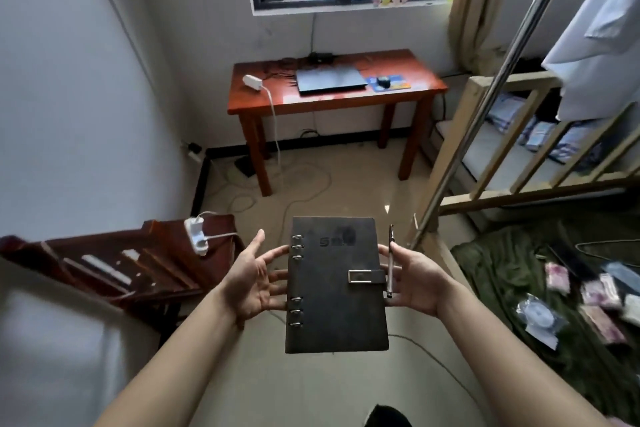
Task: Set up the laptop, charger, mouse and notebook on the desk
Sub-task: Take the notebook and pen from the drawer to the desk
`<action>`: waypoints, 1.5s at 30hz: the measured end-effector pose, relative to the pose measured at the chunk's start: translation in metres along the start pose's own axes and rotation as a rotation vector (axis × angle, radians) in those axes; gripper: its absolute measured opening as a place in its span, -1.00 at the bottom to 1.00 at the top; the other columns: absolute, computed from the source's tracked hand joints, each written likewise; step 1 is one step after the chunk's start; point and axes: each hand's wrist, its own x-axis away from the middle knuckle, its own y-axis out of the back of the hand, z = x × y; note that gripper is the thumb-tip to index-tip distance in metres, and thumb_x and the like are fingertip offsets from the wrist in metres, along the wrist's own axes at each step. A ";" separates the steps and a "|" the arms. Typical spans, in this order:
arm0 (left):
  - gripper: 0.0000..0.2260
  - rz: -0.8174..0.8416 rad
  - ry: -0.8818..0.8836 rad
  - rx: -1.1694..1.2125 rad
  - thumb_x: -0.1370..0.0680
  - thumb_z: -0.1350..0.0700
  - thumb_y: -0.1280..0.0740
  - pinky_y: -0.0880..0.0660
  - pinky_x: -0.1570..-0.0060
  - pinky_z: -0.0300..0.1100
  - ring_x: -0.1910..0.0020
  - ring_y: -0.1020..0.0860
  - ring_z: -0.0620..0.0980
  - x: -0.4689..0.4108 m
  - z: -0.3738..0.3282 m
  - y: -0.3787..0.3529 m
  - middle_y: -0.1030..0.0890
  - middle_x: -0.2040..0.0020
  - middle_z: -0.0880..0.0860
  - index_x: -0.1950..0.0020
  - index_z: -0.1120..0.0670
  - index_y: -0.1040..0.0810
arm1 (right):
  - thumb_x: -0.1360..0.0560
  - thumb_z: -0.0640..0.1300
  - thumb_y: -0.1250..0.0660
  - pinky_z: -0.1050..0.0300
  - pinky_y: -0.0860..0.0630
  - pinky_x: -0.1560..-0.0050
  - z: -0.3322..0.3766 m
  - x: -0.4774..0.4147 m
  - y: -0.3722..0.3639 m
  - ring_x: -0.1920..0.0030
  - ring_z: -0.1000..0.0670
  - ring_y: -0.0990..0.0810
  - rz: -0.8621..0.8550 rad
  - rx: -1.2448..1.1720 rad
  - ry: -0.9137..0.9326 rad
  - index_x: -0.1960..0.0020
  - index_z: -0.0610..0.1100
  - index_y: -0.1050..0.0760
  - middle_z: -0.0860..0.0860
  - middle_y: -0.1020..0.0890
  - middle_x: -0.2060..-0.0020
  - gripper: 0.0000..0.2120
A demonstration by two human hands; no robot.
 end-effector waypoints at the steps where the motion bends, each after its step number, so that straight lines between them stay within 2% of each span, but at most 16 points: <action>1: -0.30 0.022 0.022 -0.019 -0.47 -0.48 -0.15 -0.51 -0.09 0.35 -0.24 -0.58 0.31 -0.023 -0.019 -0.003 -0.58 -0.28 0.31 -0.40 -0.05 -0.49 | -0.67 0.18 -0.09 -0.31 -0.42 -0.33 0.016 -0.017 0.007 -0.18 -0.22 -0.56 -0.010 -0.025 -0.001 -0.33 0.02 -0.57 -0.19 -0.55 -0.36 -0.58; 5: -0.31 0.042 0.043 -0.092 -0.47 -0.49 -0.14 -0.53 -0.07 0.33 -0.23 -0.59 0.31 -0.105 -0.081 -0.015 -0.59 -0.26 0.30 -0.43 -0.07 -0.43 | -0.66 0.16 -0.11 -0.36 -0.44 -0.33 0.072 -0.087 0.032 -0.19 -0.23 -0.59 -0.017 -0.085 0.000 -0.34 -0.02 -0.56 -0.21 -0.58 -0.32 -0.58; 8: -0.32 -0.025 0.038 -0.119 -0.48 -0.48 -0.12 -0.54 -0.06 0.31 -0.21 -0.60 0.30 -0.165 -0.133 -0.028 -0.60 -0.26 0.29 -0.43 -0.08 -0.43 | -0.67 0.16 -0.11 -0.23 -0.60 -0.09 0.128 -0.147 0.048 -0.05 -0.19 -0.66 -0.021 -0.096 0.007 -0.34 -0.03 -0.55 -0.17 -0.64 -0.18 -0.58; 12: -0.32 -0.067 0.042 -0.145 -0.48 -0.48 -0.11 -0.51 -0.13 0.35 -0.21 -0.60 0.30 -0.223 -0.214 -0.051 -0.61 -0.25 0.28 -0.42 -0.07 -0.44 | -0.68 0.14 -0.10 -0.12 -0.65 0.13 0.213 -0.204 0.054 0.07 -0.15 -0.72 -0.002 -0.092 -0.016 -0.33 -0.03 -0.56 -0.14 -0.67 -0.12 -0.59; 15: -0.32 -0.073 0.011 -0.157 -0.48 -0.48 -0.10 -0.50 -0.16 0.33 -0.21 -0.60 0.28 -0.269 -0.283 -0.067 -0.62 -0.25 0.26 -0.43 -0.08 -0.44 | -0.68 0.14 -0.10 -0.08 -0.65 0.19 0.286 -0.245 0.060 0.12 -0.14 -0.73 0.011 -0.105 0.012 -0.30 -0.02 -0.57 -0.14 -0.69 -0.08 -0.60; 18: -0.33 -0.066 -0.009 -0.161 -0.50 -0.47 -0.09 -0.48 -0.20 0.34 -0.22 -0.60 0.27 -0.305 -0.328 -0.078 -0.61 -0.27 0.25 -0.42 -0.07 -0.45 | -0.67 0.15 -0.10 -0.09 -0.65 0.19 0.343 -0.280 0.065 0.13 -0.14 -0.74 0.015 -0.081 0.021 -0.25 -0.01 -0.58 -0.12 -0.72 -0.02 -0.62; 25: -0.31 -0.053 -0.002 -0.189 -0.50 -0.46 -0.09 -0.46 -0.24 0.31 -0.23 -0.59 0.30 -0.444 -0.435 -0.088 -0.58 -0.29 0.29 -0.43 -0.03 -0.47 | -0.66 0.15 -0.12 -0.21 -0.62 0.00 0.459 -0.402 0.094 0.05 -0.19 -0.72 -0.086 -0.043 0.024 -0.20 0.02 -0.59 -0.11 -0.74 0.05 -0.65; 30: -0.29 0.008 0.019 -0.239 -0.49 -0.47 -0.08 -0.54 -0.11 0.19 -0.12 -0.63 0.28 -0.557 -0.523 -0.102 -0.60 -0.25 0.29 -0.38 0.00 -0.51 | -0.66 0.15 -0.13 -0.10 -0.63 0.13 0.548 -0.486 0.116 0.16 -0.17 -0.73 -0.196 -0.044 0.023 -0.08 0.03 -0.59 -0.10 -0.74 0.11 -0.68; 33: -0.31 0.050 0.051 -0.286 -0.49 -0.47 -0.09 -0.54 -0.07 0.14 -0.04 -0.64 0.24 -0.622 -0.590 -0.124 -0.65 -0.16 0.26 -0.32 0.01 -0.55 | -0.66 0.16 -0.11 -0.09 -0.60 0.11 0.614 -0.525 0.128 0.14 -0.16 -0.70 -0.247 -0.060 0.040 -0.13 0.03 -0.59 -0.13 -0.72 0.04 -0.66; 36: -0.36 0.087 0.061 -0.346 -0.49 -0.46 -0.11 -0.53 -0.08 0.10 -0.09 -0.63 0.22 -0.680 -0.657 -0.163 -0.65 -0.21 0.22 -0.33 -0.05 -0.53 | -0.67 0.16 -0.09 -0.05 -0.60 0.16 0.676 -0.555 0.150 0.14 -0.15 -0.70 -0.294 -0.098 0.100 -0.22 0.04 -0.56 -0.13 -0.69 -0.01 -0.64; 38: -0.40 0.127 0.070 -0.378 -0.49 -0.45 -0.14 -0.57 -0.02 0.05 -0.07 -0.66 0.16 -0.707 -0.691 -0.189 -0.68 -0.15 0.17 -0.31 -0.07 -0.53 | -0.67 0.17 -0.10 -0.05 -0.58 0.16 0.711 -0.567 0.164 0.11 -0.16 -0.68 -0.315 -0.131 0.100 -0.22 0.06 -0.56 -0.14 -0.67 -0.03 -0.65; 40: -0.43 0.145 0.058 -0.408 -0.49 -0.44 -0.16 -0.58 -0.03 0.07 -0.09 -0.67 0.16 -0.741 -0.718 -0.206 -0.68 -0.15 0.18 -0.31 -0.09 -0.51 | -0.66 0.17 -0.11 -0.07 -0.57 0.13 0.738 -0.584 0.182 0.08 -0.18 -0.67 -0.353 -0.177 0.129 -0.20 0.07 -0.57 -0.13 -0.66 -0.05 -0.67; 41: -0.44 0.156 0.078 -0.416 -0.49 -0.43 -0.16 -0.57 -0.08 0.11 -0.12 -0.66 0.18 -0.793 -0.744 -0.228 -0.67 -0.16 0.19 -0.32 -0.11 -0.48 | -0.66 0.17 -0.11 -0.08 -0.57 0.12 0.774 -0.615 0.208 0.08 -0.17 -0.66 -0.373 -0.195 0.127 -0.19 0.07 -0.58 -0.12 -0.66 -0.03 -0.67; 43: -0.46 0.137 0.081 -0.417 -0.51 -0.41 -0.18 -0.55 -0.13 0.15 -0.15 -0.65 0.21 -0.824 -0.757 -0.241 -0.67 -0.17 0.20 -0.34 -0.11 -0.45 | -0.65 0.16 -0.13 -0.07 -0.56 0.13 0.797 -0.632 0.225 0.11 -0.15 -0.67 -0.394 -0.201 0.122 -0.15 0.05 -0.59 -0.09 -0.67 0.02 -0.68; 45: -0.49 0.135 0.039 -0.447 -0.52 -0.39 -0.19 -0.57 -0.09 0.11 -0.14 -0.66 0.18 -0.829 -0.762 -0.255 -0.66 -0.19 0.20 -0.34 -0.13 -0.45 | -0.65 0.17 -0.14 -0.05 -0.57 0.14 0.811 -0.638 0.230 0.12 -0.14 -0.67 -0.386 -0.179 0.132 -0.13 0.06 -0.59 -0.06 -0.67 0.03 -0.69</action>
